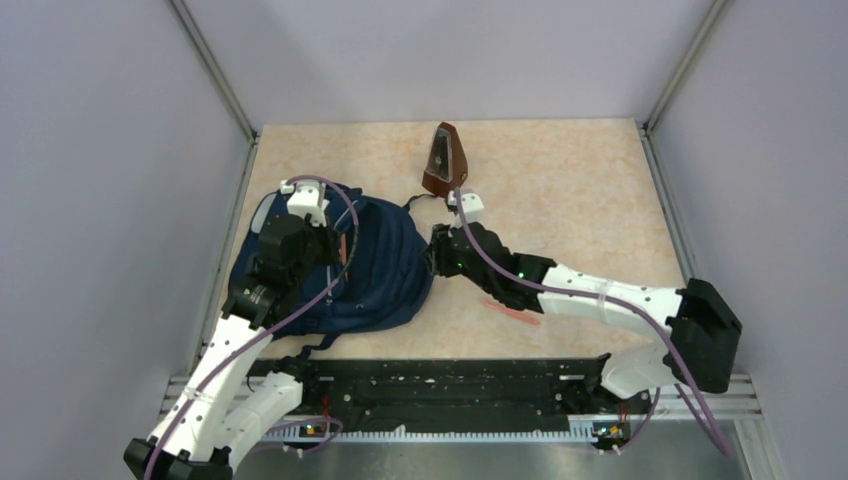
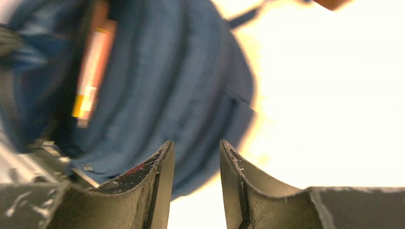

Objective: Pack the student bag
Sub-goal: Place the stationery in the student bag, then pick up the stationery from the center of the board, then place the stationery in the student bag.

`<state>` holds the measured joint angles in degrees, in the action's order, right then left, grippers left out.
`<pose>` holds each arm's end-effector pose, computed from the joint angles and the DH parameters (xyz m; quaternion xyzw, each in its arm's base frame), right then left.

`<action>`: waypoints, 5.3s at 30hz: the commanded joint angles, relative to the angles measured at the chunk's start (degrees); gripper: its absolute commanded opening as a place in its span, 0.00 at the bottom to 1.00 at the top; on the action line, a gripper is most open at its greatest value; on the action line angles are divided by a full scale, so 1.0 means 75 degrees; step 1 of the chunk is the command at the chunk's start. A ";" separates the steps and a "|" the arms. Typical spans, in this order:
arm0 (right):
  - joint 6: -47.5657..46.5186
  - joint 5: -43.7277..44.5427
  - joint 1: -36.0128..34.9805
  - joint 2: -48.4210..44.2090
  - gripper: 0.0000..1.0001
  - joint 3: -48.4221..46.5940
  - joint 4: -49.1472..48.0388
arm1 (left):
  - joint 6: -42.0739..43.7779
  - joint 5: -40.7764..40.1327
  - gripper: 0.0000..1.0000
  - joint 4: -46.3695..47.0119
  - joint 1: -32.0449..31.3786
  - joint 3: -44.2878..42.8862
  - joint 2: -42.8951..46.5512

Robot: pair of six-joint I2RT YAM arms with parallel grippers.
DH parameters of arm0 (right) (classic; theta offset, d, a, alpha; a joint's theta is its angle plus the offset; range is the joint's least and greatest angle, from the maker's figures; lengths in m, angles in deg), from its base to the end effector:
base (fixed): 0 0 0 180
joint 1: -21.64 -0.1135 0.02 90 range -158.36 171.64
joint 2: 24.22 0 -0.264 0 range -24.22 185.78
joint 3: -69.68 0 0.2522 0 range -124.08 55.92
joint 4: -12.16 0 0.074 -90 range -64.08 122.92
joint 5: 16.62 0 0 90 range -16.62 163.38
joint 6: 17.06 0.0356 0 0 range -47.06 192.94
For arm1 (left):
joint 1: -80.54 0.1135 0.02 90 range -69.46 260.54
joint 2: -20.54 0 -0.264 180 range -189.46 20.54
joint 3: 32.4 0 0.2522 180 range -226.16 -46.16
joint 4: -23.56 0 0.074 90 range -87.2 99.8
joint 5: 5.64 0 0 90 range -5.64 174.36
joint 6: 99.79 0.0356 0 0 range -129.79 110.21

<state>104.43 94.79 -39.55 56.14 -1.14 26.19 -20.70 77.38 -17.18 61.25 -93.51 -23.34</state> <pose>0.1669 0.2765 0.2891 -0.1123 0.8207 0.2821 0.4840 0.1627 -0.0524 0.3276 0.0277 0.8350 -0.0934 0.5416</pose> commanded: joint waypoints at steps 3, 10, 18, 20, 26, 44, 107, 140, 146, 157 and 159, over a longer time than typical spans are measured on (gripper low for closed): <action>0.0158 -0.0612 0.1416 -0.0985 0.41 0.1257 0.1769 | 0.0126 -0.0319 0.00 0.0636 0.0005 -0.0119 0.0021; 0.0599 -0.2087 0.3191 -0.1726 0.45 0.2520 0.2392 | 0.0155 -0.0378 0.00 0.0621 0.0000 -0.0124 -0.0001; 0.1095 -0.3006 0.3995 -0.2036 0.53 0.3498 0.2313 | 0.0155 -0.0283 0.00 0.0633 0.0004 -0.0140 -0.0018; 0.1152 -0.3137 0.4004 -0.1984 0.53 0.3608 0.2263 | 0.0138 -0.0256 0.00 0.0633 0.0005 -0.0135 -0.0018; 0.1046 -0.3438 0.3998 -0.1754 0.55 0.3714 0.2002 | 0.0131 -0.0197 0.00 0.0645 -0.0002 -0.0137 0.0003; 0.1446 -0.3428 0.2633 -0.1295 0.55 0.3678 0.2022 | 0.0140 -0.0211 0.00 0.0633 0.0005 -0.0132 0.0017; 0.0637 -0.2496 0.0218 0.1300 0.00 -0.2171 0.1934 | 0.0189 -0.0141 0.00 0.0773 0.0002 -0.0054 0.0319; 0.3442 -0.2759 0.0229 0.4509 0.01 -0.4467 0.0466 | 0.0114 0.0169 0.00 0.0800 -0.0005 -0.0062 0.0317; 0.3364 -0.2699 0.0232 0.4542 0.23 -0.4499 0.0455 | 0.0120 0.0164 0.00 0.0799 0.0004 -0.0067 0.0307; 0.2899 -0.2198 0.0230 0.3633 0.42 -0.3639 0.0019 | 0.0126 0.0101 0.00 0.0798 -0.0004 -0.0050 0.0280; 0.2690 -0.1863 0.0225 0.3164 0.44 -0.3138 -0.0310 | 0.0125 0.0125 0.00 0.0814 0.0000 -0.0036 0.0246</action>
<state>128.36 75.40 -37.73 88.81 -29.81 28.49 -20.14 78.51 -16.98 61.25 -93.12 -22.71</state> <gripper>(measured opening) 0.417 0.027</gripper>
